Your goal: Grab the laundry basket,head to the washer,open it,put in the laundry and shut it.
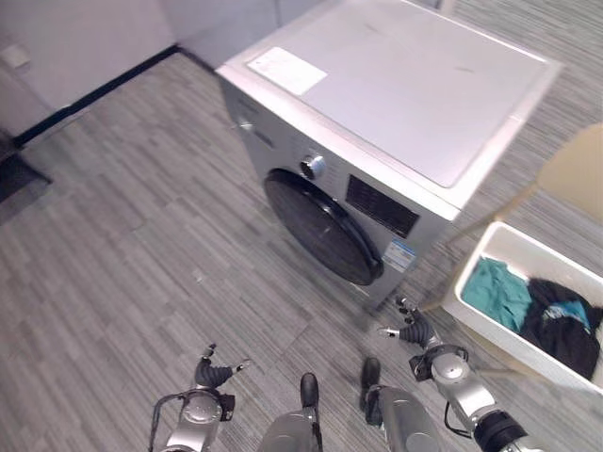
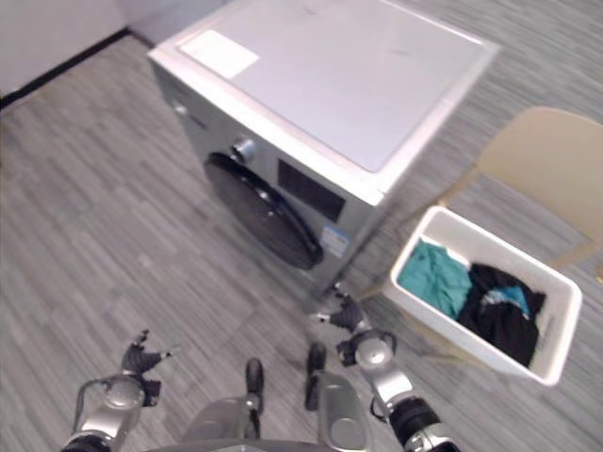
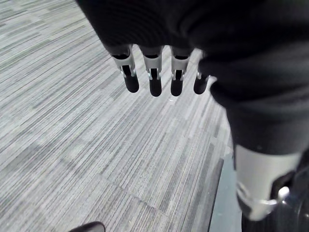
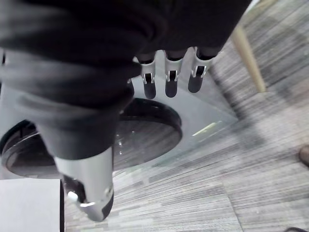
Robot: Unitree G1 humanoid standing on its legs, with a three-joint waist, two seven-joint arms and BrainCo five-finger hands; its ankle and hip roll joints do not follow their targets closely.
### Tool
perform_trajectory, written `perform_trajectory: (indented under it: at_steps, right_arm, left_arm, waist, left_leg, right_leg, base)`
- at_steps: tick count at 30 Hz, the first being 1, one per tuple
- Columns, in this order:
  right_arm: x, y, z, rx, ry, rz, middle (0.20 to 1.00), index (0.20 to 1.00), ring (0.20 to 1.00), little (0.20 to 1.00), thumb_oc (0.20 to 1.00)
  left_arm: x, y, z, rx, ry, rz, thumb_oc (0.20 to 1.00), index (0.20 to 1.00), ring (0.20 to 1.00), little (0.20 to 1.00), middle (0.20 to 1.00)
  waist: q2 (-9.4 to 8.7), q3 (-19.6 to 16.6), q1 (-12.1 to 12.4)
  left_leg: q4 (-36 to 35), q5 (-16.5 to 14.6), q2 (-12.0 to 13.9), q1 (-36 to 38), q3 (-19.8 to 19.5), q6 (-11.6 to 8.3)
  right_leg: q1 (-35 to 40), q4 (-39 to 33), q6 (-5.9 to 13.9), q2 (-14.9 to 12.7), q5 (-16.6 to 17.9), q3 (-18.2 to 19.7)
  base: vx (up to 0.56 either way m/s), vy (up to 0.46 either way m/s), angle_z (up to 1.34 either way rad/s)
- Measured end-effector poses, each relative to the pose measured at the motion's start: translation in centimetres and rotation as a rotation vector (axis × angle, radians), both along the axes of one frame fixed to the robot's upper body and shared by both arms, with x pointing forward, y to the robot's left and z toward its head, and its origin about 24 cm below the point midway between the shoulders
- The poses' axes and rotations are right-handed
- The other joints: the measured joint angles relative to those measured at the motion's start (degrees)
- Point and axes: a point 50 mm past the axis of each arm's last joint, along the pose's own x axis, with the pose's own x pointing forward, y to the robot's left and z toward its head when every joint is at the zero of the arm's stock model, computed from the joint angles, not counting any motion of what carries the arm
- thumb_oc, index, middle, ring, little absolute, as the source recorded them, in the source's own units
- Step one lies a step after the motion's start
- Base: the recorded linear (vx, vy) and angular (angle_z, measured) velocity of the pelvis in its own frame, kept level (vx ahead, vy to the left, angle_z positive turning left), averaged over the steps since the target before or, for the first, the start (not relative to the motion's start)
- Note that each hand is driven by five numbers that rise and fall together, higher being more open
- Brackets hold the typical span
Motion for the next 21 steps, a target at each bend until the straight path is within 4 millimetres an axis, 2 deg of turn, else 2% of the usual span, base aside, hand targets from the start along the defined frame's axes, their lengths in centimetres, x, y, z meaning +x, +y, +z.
perform_trajectory:
  at_steps: [2,5,7,15,21]
  right_arm:
    - [1.5,-0.1,1.8,-0.020,-0.069,0.023,1.000,1.000,1.000,1.000,1.000]
    - [3.6,-0.3,4.7,-0.037,-0.195,0.021,1.000,1.000,1.000,1.000,1.000]
    - [4.8,-1.4,6.9,-0.048,-0.295,-0.036,1.000,1.000,1.000,1.000,1.000]
    - [5.0,-1.2,7.4,-0.067,-0.335,-0.055,1.000,1.000,1.000,1.000,1.000]
    - [6.8,-0.6,7.8,-0.042,-0.329,-0.088,1.000,1.000,1.000,1.000,1.000]
  left_arm:
    - [-0.7,-0.8,-0.2,-0.029,-0.002,0.001,1.000,1.000,1.000,1.000,1.000]
    - [-1.3,-0.9,-0.5,-0.034,0.012,0.011,1.000,1.000,1.000,1.000,1.000]
    - [-1.8,-0.8,-0.6,-0.033,0.023,0.008,1.000,1.000,1.000,1.000,1.000]
    - [-1.4,-1.0,-0.5,-0.033,0.014,-0.002,1.000,1.000,1.000,1.000,1.000]
    - [0.3,-1.9,0.2,-0.039,-0.041,-0.047,1.000,1.000,1.000,1.000,1.000]
  waist:
    - [0.96,0.10,2.11]
    - [2.04,0.17,3.16]
    - [2.91,0.02,2.96]
    - [4.14,0.19,3.53]
    - [5.45,1.53,4.74]
  left_leg:
    - [1.08,-0.65,0.47,-1.62,-1.38,-0.50]
    - [2.10,-0.74,0.74,-2.50,-1.88,-0.63]
    - [1.98,-0.80,0.82,-2.52,-3.26,-0.67]
    - [1.17,-0.80,0.91,-4.47,-3.36,-0.64]
    - [1.42,-0.11,0.84,-8.17,-3.19,-0.60]
  right_leg:
    - [0.78,-1.83,0.10,1.22,0.24,1.22]
    - [1.42,-2.95,-0.34,1.48,1.29,0.40]
    - [1.77,-3.90,-0.41,1.64,1.26,-0.37]
    - [0.24,-5.47,-0.14,1.84,1.45,-0.44]
    - [-2.50,-7.62,-0.22,2.02,3.63,-0.34]
  base:
    - [0.13,-0.018,0.37]
    - [0.07,-0.027,0.22]
    - [0.08,-0.005,0.35]
    - [0.01,0.002,0.01]
    - [-0.05,0.021,-0.03]
